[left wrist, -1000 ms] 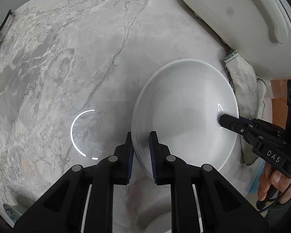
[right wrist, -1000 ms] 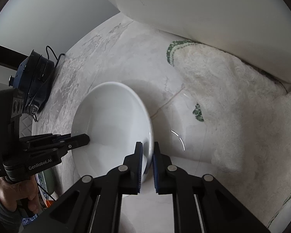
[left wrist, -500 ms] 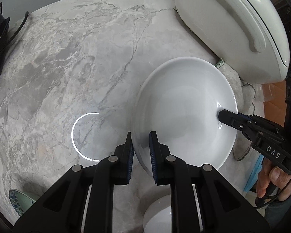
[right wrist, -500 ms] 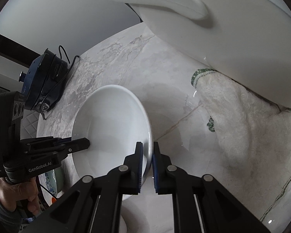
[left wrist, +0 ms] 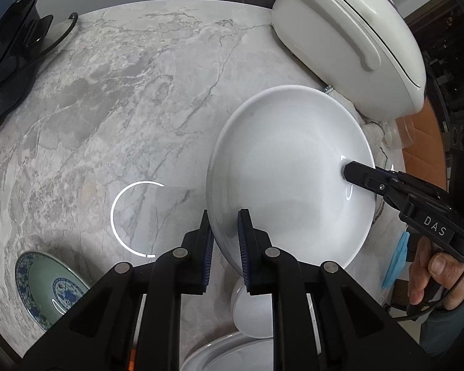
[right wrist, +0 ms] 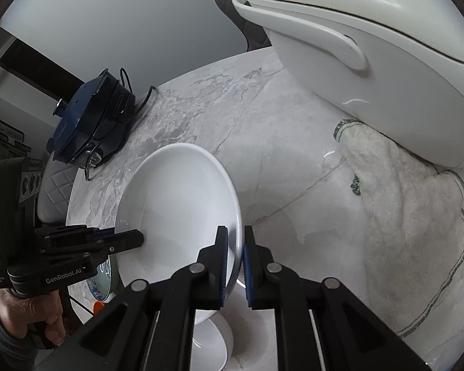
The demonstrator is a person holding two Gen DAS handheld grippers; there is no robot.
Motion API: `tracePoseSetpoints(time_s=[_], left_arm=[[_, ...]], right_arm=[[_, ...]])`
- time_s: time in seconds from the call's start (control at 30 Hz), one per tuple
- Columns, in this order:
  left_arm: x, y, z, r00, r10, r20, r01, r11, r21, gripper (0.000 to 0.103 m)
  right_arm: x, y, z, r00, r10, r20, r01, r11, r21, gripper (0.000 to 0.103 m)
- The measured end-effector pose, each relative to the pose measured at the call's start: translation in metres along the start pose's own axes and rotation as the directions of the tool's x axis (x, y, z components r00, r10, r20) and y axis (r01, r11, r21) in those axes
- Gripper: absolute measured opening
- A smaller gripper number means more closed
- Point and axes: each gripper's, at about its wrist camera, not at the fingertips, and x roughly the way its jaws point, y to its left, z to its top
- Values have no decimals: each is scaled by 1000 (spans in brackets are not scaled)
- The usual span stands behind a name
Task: Organize plates and bowls
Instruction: 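Lift the small white plate with both grippers and carry it to the plate stack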
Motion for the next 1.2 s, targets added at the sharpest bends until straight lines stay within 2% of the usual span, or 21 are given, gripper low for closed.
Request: tracePoseSetpoints(time_s=[0.57, 0.93, 1.2], left_arm=[[-44, 12, -128, 998, -31, 53, 31, 999, 13, 14], [-52, 20, -203, 997, -70, 29, 69, 997, 26, 14], [-52, 15, -261, 997, -79, 4, 79, 995, 57, 14]], right_arm=[[-19, 55, -98, 1000, -18, -19, 18, 999, -37, 11], [-37, 85, -155, 999, -40, 0, 40, 998, -47, 11], [-41, 92, -206, 999, -49, -8, 49, 998, -32, 11]])
